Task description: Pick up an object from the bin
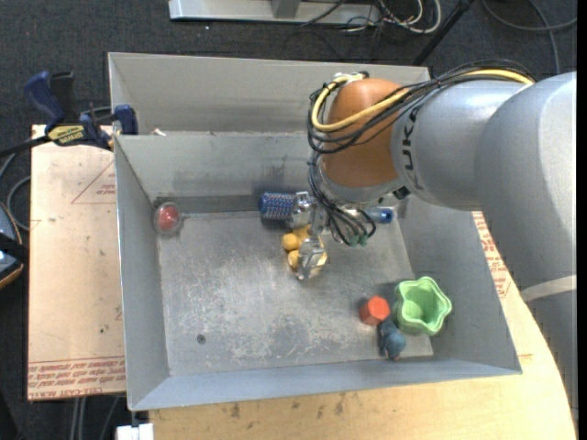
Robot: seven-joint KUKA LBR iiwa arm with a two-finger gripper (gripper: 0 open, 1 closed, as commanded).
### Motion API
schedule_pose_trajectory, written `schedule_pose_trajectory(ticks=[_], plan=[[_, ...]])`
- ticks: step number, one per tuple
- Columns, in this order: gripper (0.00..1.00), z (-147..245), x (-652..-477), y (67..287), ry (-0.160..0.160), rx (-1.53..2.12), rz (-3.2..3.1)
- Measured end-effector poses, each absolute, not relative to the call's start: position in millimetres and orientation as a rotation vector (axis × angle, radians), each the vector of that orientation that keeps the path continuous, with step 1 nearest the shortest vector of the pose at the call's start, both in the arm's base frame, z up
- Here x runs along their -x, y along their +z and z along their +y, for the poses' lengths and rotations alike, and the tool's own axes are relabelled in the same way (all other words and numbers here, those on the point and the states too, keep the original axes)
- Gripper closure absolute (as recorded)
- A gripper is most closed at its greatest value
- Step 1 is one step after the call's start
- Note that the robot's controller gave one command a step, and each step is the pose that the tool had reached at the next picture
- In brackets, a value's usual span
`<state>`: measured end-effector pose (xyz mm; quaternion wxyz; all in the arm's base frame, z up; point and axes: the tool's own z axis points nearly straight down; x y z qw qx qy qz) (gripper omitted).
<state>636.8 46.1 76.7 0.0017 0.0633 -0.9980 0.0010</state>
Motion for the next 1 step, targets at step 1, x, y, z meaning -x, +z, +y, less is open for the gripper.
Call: schedule_pose_trajectory(ticks=[1], plan=[[1.00, 56.5, -594.0, 225.4, -0.001, -0.311, -3.137]])
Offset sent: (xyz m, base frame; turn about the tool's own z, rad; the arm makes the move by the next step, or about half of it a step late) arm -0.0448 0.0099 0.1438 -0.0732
